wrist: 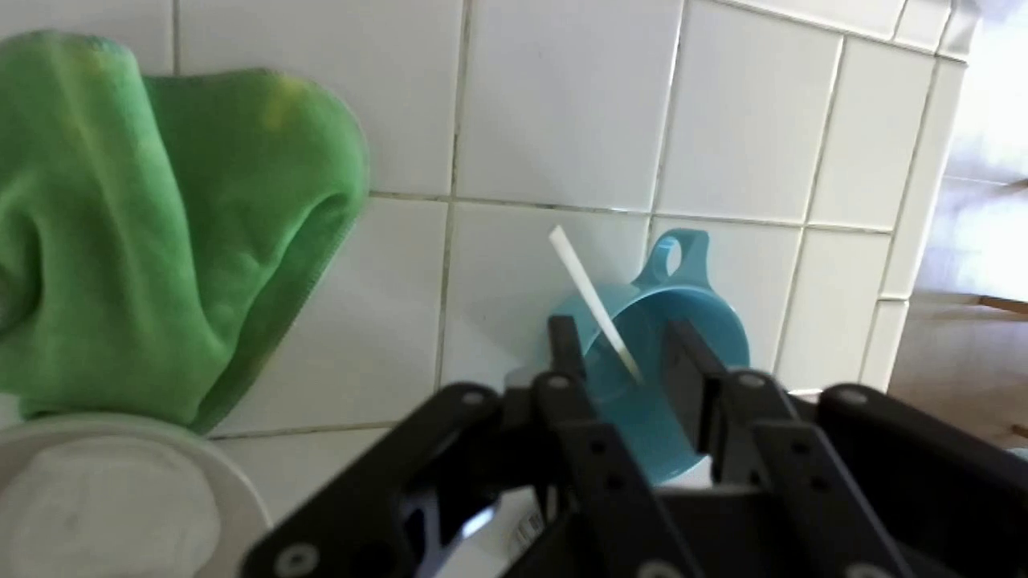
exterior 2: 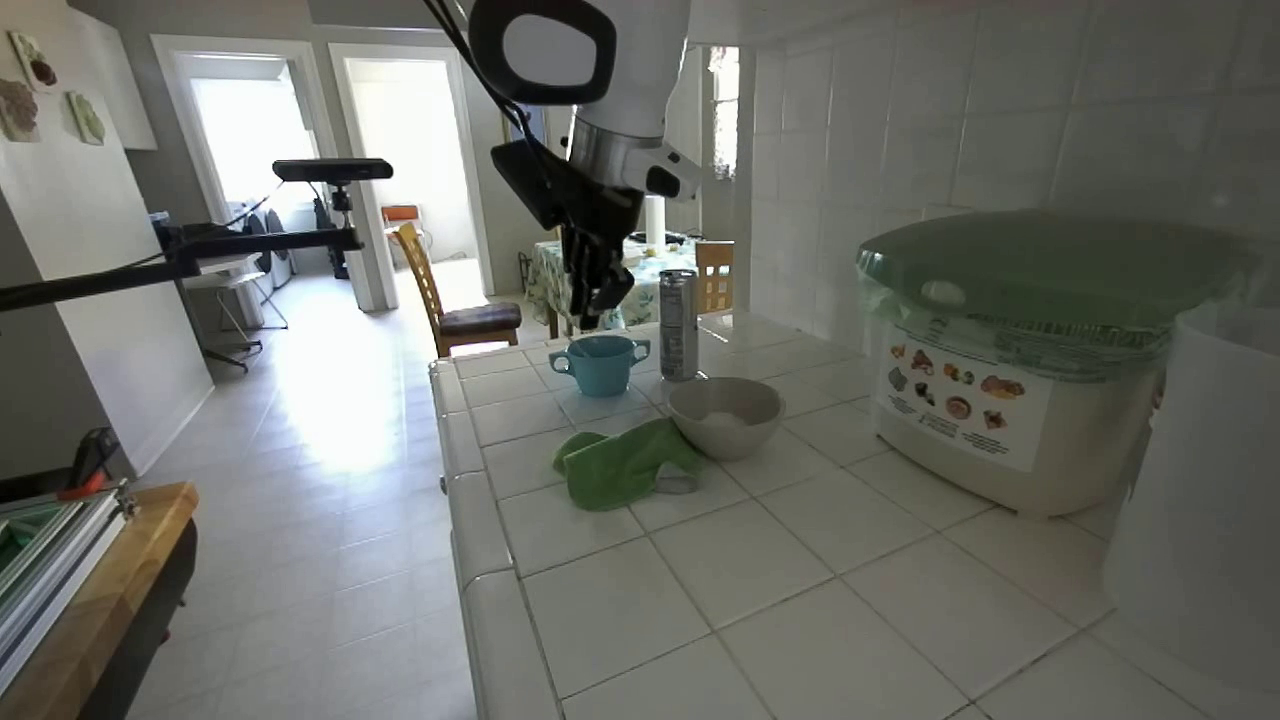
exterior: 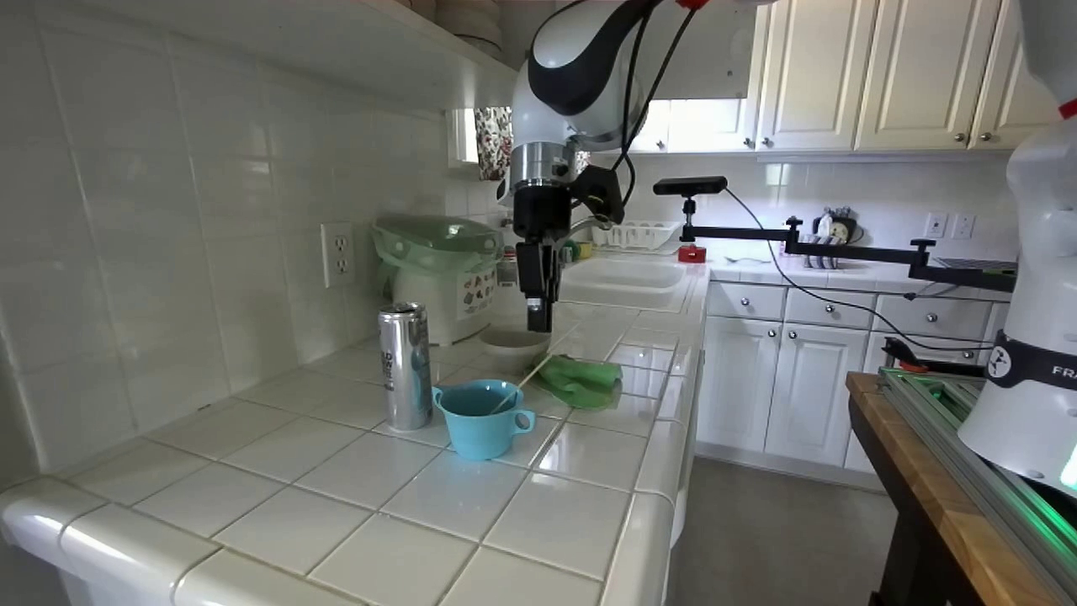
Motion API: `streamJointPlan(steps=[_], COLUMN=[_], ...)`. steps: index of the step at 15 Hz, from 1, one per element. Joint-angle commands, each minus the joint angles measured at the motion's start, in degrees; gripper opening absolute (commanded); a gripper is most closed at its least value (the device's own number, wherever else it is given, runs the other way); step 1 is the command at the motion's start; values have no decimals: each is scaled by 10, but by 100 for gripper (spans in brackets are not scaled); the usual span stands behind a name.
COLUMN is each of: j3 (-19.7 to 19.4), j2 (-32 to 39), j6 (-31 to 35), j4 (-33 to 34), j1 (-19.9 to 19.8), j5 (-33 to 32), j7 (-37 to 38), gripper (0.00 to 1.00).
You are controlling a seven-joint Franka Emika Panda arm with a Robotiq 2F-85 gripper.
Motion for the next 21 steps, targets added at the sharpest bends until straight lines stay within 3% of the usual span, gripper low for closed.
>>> streamJointPlan(steps=[1,4,6,7,12,16,18,19,20,21], j3=[8,4,-5,-10,-46,-49,-45,-43,-42,-42], j2=[8,0,-12,-21,-71,-104,-112,-115,-106,-107], j6=[-15,-15,-13,-16,-67,-129,-157,-170,-156,-158], j4=[16,17,18,18,11,6,8,8,14,14], j1=[-10,-7,0,3,23,40,45,46,43,44], j5=[14,4,-16,-28,-143,-214,-222,-220,-204,-204], j7=[-23,-12,16,32,164,270,288,286,268,269], gripper=[63,66,59,64,72,71,79,95,95,81])
